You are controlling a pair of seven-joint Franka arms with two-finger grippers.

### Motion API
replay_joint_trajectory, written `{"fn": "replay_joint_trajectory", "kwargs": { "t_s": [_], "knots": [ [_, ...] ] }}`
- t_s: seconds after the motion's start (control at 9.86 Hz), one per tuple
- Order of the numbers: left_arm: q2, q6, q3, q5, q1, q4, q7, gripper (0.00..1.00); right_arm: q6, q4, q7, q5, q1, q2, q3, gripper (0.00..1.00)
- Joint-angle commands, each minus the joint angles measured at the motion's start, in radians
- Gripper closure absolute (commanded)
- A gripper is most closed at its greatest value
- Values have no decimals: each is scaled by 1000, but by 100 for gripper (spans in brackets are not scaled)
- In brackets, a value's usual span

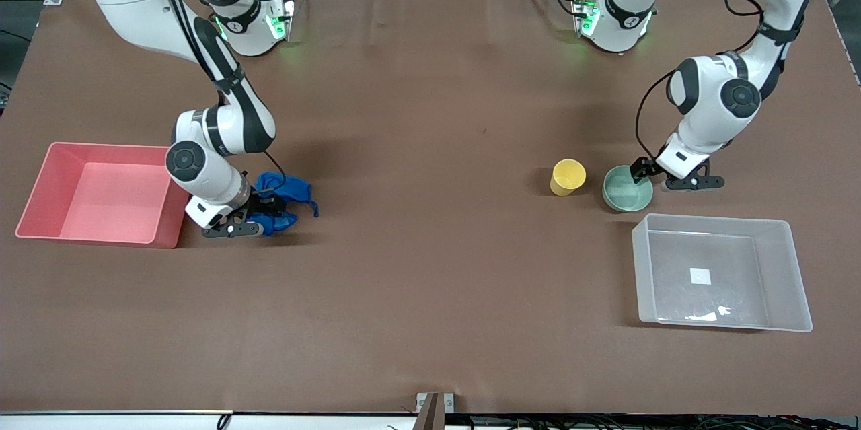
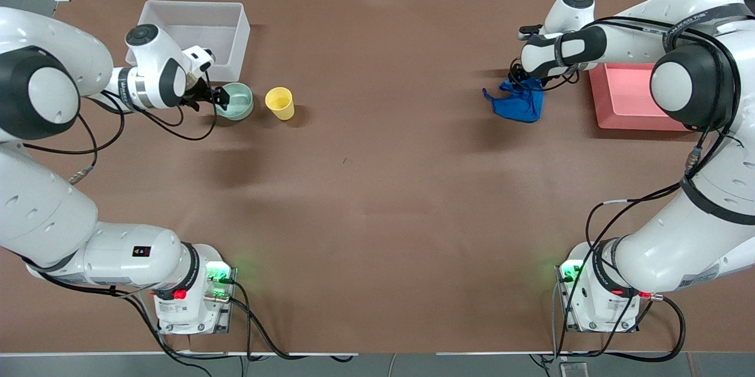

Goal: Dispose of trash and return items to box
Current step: 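Reach the right gripper to the blue cloth while the left gripper reaches the bowl, then grasp the cloth with the right gripper while the left gripper grasps the bowl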

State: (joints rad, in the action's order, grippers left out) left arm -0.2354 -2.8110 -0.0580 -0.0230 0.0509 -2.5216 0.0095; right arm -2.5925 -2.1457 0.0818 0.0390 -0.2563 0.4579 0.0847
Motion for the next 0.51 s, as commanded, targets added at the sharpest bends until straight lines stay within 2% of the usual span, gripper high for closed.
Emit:
{"fn": "replay_joint_trajectory", "kwargs": {
  "t_s": [0.0,0.1,0.2,0.3,0.41],
  "knots": [
    [-68,-33,0,-8,-3,7,17,42,-6,-20,10,15,0,-13,-2,63],
    [-71,-57,-2,-8,-3,9,17,87,-8,-26,10,16,5,-13,0,84],
    [-70,-73,0,-8,-3,7,17,99,-1,-26,15,16,12,-13,-2,96],
    [-61,-73,0,-8,-3,4,17,100,14,-25,29,16,17,-15,-2,99],
    [-45,-71,1,-8,-3,3,15,100,94,-8,54,16,11,-37,0,99]
  ]
}}
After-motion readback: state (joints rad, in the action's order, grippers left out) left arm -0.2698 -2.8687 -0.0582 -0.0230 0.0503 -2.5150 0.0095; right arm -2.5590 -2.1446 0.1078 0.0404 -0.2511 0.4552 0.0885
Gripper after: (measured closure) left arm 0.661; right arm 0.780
